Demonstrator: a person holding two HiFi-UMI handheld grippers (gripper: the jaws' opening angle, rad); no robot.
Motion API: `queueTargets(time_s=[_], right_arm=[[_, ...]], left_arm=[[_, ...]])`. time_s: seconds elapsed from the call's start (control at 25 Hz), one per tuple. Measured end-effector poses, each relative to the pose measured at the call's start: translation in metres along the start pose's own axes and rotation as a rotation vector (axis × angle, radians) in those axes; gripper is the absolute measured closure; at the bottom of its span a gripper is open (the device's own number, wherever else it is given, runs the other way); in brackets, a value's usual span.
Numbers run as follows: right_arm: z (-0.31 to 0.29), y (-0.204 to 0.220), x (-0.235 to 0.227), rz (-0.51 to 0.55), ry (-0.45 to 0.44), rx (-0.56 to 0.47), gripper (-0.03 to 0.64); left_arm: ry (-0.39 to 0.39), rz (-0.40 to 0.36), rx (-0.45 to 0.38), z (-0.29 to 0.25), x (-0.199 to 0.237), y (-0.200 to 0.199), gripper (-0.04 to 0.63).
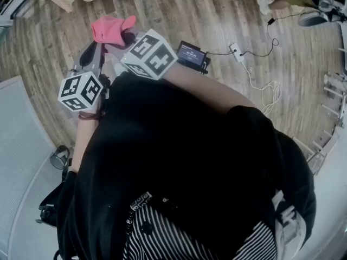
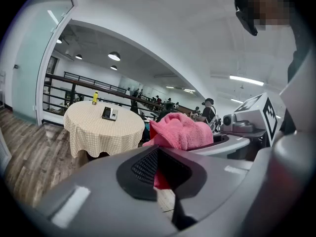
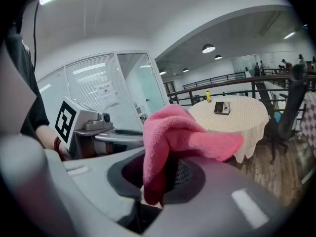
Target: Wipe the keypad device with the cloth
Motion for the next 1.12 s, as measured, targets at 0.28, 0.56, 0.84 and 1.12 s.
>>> queueTargets(time_s=[0.28, 0.56, 0.84, 1.12], right_arm=[[0.005, 0.004, -0.009, -0.013, 0.005, -0.007, 0.557], [0.02, 0.016, -0.021, -0.048, 0.001, -0.027, 0.555], [0.037, 0.009, -0.026, -0.044, -0.019, -0.049, 0.555], [0.051, 0.021, -0.033, -0.061, -0.02, -0.07, 0.555]], left_arm=[[0.006, -0.018, 0.014, -0.01, -0.006, 0.002, 0.591], [0.023, -0.031, 0.008, -0.021, -0.024, 0.009, 0.591], [0.03, -0.05, 0.009, -0.027, -0.039, -0.003, 0.591], [0.038, -0.076, 0.022, -0.033, -0.056, 0.003, 0.591]])
Point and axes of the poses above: the fingertips, and each gripper's own axes: z backward along the fingers, x to its left, y out of its underside, the point moved 4 cm from there along z, backward along the fingers, and after that the axes turned 7 degrees about -z, right-handed, at the moved point
